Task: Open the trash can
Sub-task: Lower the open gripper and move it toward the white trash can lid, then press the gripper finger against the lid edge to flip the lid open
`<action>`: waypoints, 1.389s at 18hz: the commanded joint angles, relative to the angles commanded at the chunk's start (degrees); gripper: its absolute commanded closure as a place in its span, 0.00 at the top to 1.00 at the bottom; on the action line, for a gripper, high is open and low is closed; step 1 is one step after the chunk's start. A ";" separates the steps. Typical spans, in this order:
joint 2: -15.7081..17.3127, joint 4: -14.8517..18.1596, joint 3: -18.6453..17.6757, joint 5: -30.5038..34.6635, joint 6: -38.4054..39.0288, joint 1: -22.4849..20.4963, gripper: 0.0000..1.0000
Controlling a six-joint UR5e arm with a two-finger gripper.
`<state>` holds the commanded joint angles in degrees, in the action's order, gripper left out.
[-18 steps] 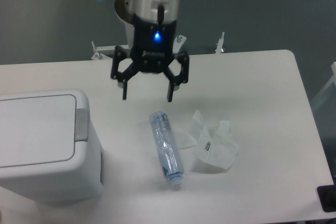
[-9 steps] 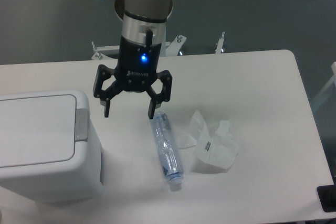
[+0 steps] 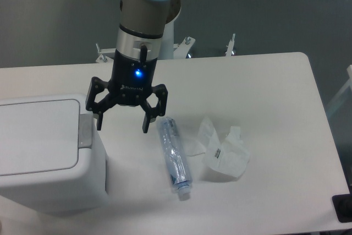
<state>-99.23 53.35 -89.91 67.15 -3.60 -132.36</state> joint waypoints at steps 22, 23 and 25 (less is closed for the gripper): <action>-1.67 -1.14 -0.26 0.18 0.09 1.23 1.00; -1.67 -1.14 -0.26 0.18 0.09 1.23 1.00; -1.67 -1.14 -0.35 0.18 0.09 1.23 1.00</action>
<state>-100.90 52.21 -90.26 67.32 -3.52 -131.13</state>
